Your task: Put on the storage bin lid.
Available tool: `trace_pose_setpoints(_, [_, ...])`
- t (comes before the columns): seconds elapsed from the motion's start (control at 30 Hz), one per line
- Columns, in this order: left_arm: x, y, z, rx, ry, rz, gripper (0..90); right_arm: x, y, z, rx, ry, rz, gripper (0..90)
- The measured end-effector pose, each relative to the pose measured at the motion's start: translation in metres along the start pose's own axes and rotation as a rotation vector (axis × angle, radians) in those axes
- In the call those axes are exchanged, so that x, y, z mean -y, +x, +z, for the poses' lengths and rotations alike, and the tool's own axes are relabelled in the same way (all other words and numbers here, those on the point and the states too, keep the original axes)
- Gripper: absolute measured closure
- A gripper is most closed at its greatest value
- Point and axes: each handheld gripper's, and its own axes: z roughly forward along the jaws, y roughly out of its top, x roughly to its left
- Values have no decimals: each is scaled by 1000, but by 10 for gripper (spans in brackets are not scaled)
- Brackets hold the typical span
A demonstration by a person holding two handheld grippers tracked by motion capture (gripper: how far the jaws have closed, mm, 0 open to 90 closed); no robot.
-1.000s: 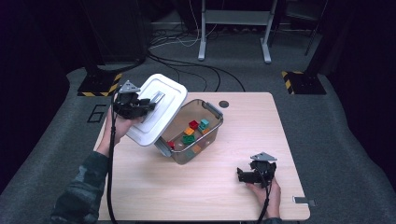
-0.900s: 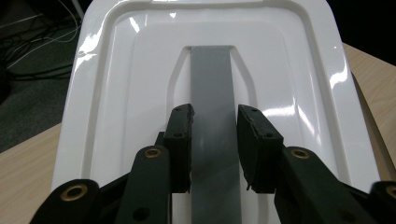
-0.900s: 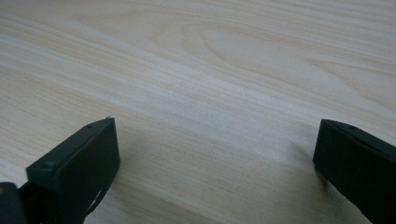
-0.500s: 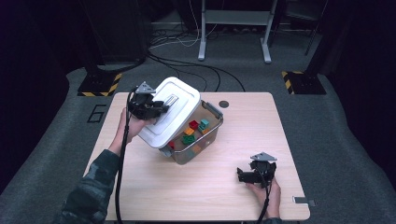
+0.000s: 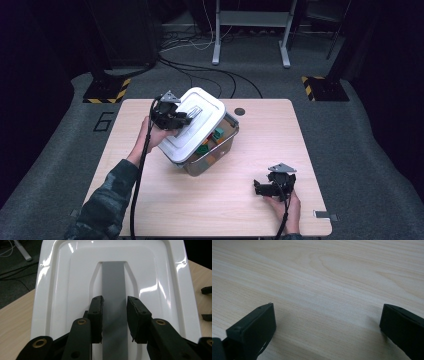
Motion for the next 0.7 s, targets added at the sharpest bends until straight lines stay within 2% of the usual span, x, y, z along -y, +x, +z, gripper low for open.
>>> trace_pose_setpoints(0.13, [-1,-3,10,9,19,-3,664,0,0,0,0,0,0,0])
trace_pose_setpoints(0.53, [-8,-17,41,26,115,24,664,0,0,0,-3,2,-5,0])
trace_pose_setpoints(0.7, [-8,-20,50,30,136,29,664,0,0,0,-3,2,-5,0])
